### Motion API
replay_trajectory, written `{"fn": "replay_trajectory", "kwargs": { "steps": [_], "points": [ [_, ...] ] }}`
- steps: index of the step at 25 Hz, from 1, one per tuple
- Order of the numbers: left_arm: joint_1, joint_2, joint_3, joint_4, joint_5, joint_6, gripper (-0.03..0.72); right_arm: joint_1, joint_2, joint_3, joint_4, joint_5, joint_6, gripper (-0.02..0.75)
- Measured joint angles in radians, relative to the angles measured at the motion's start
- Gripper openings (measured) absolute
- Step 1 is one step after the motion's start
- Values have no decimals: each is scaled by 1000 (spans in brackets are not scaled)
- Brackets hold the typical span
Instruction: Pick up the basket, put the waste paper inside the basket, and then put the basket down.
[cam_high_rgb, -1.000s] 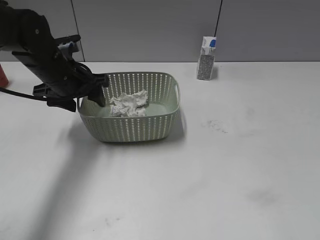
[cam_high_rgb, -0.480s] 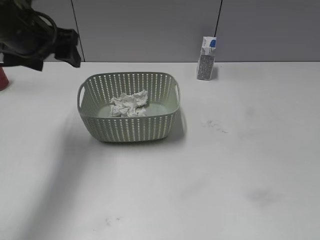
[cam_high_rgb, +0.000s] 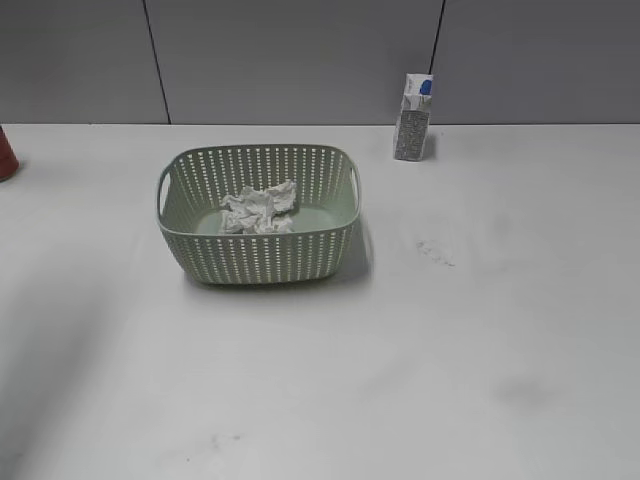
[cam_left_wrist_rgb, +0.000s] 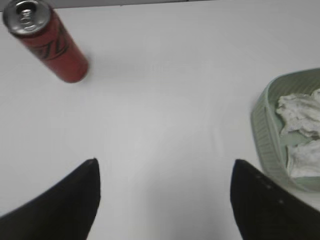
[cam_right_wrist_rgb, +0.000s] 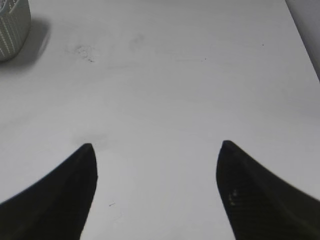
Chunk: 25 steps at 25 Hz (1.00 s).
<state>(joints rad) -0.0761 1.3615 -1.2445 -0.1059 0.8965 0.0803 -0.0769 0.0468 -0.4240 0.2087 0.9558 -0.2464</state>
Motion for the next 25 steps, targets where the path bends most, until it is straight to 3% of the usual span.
{"fn": "replay_trajectory", "kwargs": {
  "steps": [8,18,25],
  "points": [
    [23,-278,179,17,37,13,593,1,-11,0,0,-2,0,590],
    [24,-719,530,14,106,14,587,1,-11,0,0,-2,1,590],
    [24,-1028,692,-8,112,14,587,1,-11,0,0,-2,1,590]
  ]
}}
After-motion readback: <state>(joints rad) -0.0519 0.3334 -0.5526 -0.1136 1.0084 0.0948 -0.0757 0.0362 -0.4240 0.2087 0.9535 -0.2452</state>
